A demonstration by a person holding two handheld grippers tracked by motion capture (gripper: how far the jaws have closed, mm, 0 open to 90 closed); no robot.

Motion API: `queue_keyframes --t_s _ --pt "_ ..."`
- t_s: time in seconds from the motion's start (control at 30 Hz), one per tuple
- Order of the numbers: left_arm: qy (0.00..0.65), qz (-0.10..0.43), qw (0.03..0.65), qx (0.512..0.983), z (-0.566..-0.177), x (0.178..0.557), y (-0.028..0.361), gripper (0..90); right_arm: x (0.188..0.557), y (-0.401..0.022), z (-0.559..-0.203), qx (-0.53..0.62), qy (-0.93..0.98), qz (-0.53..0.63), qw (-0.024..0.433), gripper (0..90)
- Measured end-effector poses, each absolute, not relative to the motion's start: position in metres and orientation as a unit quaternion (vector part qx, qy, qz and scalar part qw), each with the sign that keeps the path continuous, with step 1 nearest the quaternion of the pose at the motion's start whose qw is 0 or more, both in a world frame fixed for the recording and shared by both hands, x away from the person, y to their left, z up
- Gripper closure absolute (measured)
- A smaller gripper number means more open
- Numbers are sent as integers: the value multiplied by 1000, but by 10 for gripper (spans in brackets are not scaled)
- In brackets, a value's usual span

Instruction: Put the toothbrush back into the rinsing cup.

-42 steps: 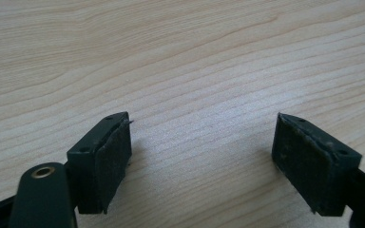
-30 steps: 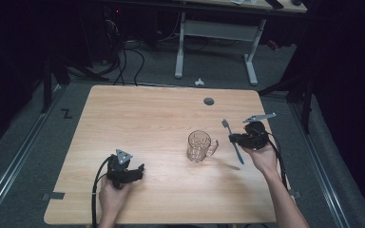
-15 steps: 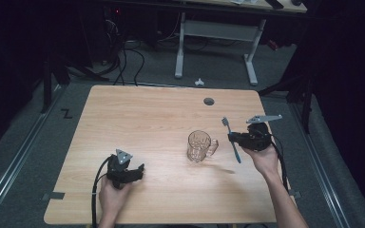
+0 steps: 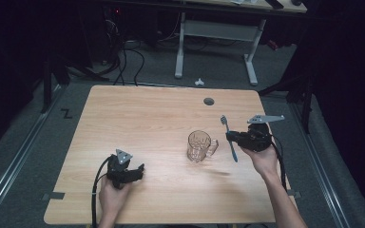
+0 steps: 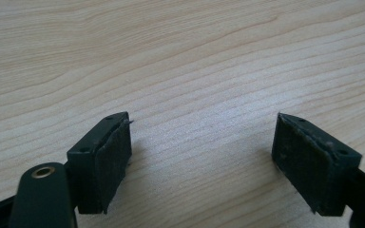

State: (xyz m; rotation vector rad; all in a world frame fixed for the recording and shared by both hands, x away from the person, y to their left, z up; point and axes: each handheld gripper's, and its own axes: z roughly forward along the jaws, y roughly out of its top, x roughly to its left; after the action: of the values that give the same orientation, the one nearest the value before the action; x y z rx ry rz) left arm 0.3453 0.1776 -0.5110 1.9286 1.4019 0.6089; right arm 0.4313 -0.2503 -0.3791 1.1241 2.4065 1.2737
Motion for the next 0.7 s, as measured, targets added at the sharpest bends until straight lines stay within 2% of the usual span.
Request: queue_keyframes --t_s 0.7 --pt "537 233 334 739 -511 345 178 215 435 -225 -366 348 802 477 95 800"
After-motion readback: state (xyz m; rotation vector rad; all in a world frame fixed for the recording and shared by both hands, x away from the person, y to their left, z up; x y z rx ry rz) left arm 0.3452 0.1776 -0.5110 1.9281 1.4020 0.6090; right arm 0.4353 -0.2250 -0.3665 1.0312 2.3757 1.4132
